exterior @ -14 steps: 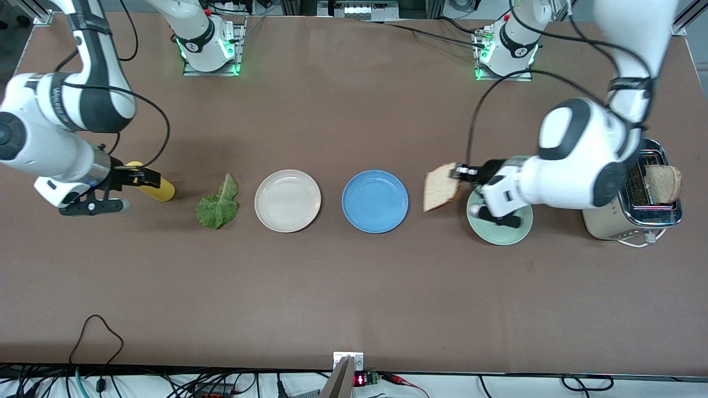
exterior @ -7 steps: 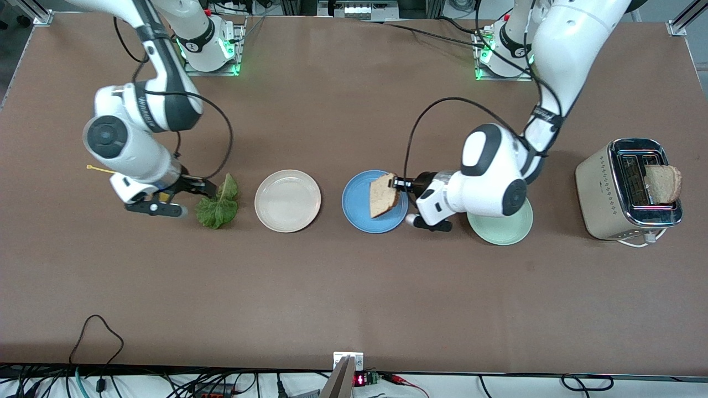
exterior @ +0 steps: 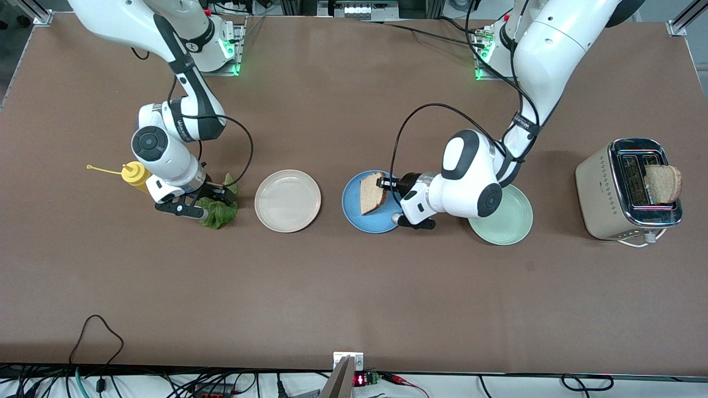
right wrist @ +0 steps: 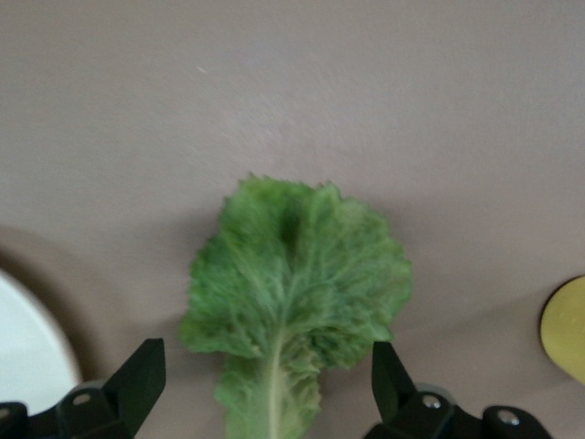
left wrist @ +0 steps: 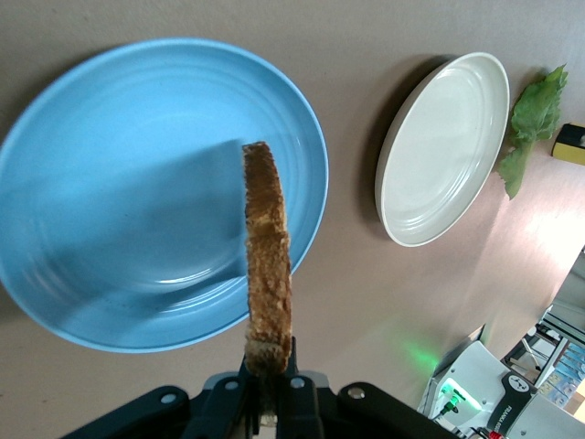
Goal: Make sandwich in blue plate with both arms
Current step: 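Lower the toast onto the blue plate while the right gripper grasps lettuce, then open the left gripper off the toast while the right gripper lifts lettuce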
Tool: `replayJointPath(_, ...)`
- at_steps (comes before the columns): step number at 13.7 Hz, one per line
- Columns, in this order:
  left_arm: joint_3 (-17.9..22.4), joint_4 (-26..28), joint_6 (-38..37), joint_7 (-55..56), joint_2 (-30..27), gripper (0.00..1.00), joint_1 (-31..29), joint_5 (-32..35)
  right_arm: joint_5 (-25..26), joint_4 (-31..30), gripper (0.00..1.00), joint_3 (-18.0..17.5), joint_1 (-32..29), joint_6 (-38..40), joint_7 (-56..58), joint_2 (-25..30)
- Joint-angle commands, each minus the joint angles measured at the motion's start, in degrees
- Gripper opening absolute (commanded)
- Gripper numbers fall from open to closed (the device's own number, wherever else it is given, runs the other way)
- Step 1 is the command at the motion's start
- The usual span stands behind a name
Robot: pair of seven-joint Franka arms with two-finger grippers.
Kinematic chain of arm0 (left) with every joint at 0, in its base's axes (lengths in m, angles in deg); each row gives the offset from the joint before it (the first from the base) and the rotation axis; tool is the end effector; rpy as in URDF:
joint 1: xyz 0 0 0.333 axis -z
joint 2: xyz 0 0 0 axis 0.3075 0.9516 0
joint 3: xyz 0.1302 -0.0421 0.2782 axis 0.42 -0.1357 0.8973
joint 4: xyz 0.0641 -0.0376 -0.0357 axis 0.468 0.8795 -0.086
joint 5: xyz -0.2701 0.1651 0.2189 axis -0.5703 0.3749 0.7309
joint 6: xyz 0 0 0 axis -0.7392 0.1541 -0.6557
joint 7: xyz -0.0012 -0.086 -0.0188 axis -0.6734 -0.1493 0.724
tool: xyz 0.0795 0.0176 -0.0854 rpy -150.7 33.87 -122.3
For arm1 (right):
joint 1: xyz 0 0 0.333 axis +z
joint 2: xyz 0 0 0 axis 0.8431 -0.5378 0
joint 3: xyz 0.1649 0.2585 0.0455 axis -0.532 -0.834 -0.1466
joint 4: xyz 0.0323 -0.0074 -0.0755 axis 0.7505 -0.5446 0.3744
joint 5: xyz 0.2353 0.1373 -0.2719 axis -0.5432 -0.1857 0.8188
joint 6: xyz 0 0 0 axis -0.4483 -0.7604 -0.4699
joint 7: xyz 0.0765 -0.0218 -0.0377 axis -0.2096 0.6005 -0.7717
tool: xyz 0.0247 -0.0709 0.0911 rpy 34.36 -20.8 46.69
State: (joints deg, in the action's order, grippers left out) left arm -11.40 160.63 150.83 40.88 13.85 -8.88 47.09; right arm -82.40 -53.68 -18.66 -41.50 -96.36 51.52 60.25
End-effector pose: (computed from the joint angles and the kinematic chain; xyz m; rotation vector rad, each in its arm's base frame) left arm 0.5714 -0.3530 0.2375 2.4450 -0.0506 -0.5207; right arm 0.5452 0.1196 0.2099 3.0959 -0.2846 0.0530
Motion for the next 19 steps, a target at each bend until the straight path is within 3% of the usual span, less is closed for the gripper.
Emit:
replayJointPath(1, 0.05, 0.04, 0.75, -2.58, 0.82, 0.01, 0.20, -2.25, -0.55, -1.77, 1.00, -0.50, -1.10, -1.02, -1.22, 0.93)
replayJointPath(3, 0.22, -0.05, 0.66, -4.26, 2.31, 0.15, -0.24, -2.43, -0.55, -2.21, 1.00, -1.20, -1.28, -1.01, -4.11, 0.23)
replayJointPath(5, 0.75, -0.40, 0.75, -4.44, 3.55, 0.65, -0.24, -1.82, -0.55, -2.21, 1.00, -2.08, -1.28, -1.10, -5.79, -1.00)
replayJointPath(6, 1.45, -0.40, 0.75, -4.53, 3.55, 1.00, -0.24, -1.46, -0.55, -2.21, 1.00, -2.26, -1.28, -1.10, -6.23, -1.61)
replayJointPath(9, 3.73, -0.40, 0.75, -6.10, 3.46, 1.00, -0.67, -1.28, -0.55, -2.39, 0.96, -3.31, -1.81, -0.84, -6.68, -2.06)
replayJointPath(12, 4.45, 0.39, -0.82, -7.08, -0.20, 1.00, -3.57, -0.85, -0.55, -2.39, 0.63, -3.40, -1.90, -0.66, -6.50, -2.67)
replayJointPath(15, 6.63, 0.56, -9.68, -5.50, -8.38, 1.00, -5.15, 0.37, -0.55, -2.48, 0.25, -3.40, -1.90, -0.40, -5.71, -2.76)
replayJointPath(17, 9.00, -0.31, -14.26, -5.32, -11.73, 1.00, -6.03, 7.99, -0.55, -2.48, 0.05, -3.40, -1.90, -0.31, -5.53, -2.59)
replayJointPath(19, 9.28, -0.31, -16.11, -5.41, -14.37, 1.00, -8.92, 14.42, -0.46, -2.13, 0.00, -3.40, -2.33, 0.82, -5.27, -1.97)
